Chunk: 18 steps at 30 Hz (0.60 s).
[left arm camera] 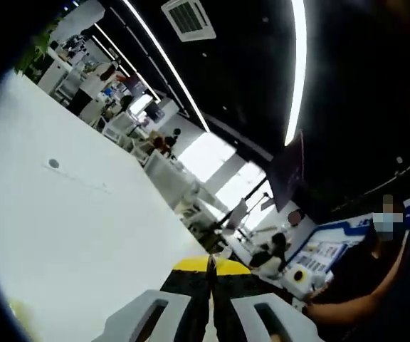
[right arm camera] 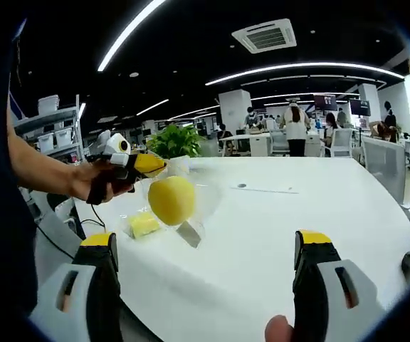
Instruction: Compare the silicone blocks by pressing each to a similar depth, holding the contact briefly, and releasing to observe deformation and rebound differences across the visible hardness samples.
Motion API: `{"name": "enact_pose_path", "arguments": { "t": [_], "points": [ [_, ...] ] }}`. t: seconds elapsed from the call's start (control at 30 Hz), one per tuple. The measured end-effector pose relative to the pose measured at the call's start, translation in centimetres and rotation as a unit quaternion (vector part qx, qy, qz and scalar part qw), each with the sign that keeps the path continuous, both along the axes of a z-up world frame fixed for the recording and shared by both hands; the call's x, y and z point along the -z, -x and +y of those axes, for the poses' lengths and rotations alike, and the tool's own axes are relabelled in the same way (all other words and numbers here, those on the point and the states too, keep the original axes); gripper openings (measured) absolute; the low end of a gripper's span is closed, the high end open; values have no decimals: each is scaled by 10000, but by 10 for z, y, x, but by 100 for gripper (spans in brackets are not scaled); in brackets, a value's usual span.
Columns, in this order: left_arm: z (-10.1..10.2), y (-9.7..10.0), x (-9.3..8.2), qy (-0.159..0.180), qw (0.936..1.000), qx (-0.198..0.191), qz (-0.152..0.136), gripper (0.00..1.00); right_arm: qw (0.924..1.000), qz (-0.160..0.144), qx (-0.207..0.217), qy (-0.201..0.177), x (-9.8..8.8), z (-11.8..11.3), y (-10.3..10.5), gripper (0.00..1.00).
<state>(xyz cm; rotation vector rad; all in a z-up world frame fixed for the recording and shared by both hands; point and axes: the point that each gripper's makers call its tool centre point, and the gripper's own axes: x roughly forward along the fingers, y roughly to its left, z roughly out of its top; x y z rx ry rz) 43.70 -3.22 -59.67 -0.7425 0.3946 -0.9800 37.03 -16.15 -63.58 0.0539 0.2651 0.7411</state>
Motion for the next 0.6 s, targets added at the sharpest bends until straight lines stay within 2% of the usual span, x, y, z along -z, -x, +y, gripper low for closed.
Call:
{"name": "enact_pose_path", "arguments": {
  "t": [0.37,0.6],
  "points": [
    [-13,-4,28,142,9992,63,381,0,9998,129,133,-37,4,0,4,97],
    [-14,-9,53,272,9959,-28,861,0,9996,211,155,-65,7,-4,4,97]
  ]
}}
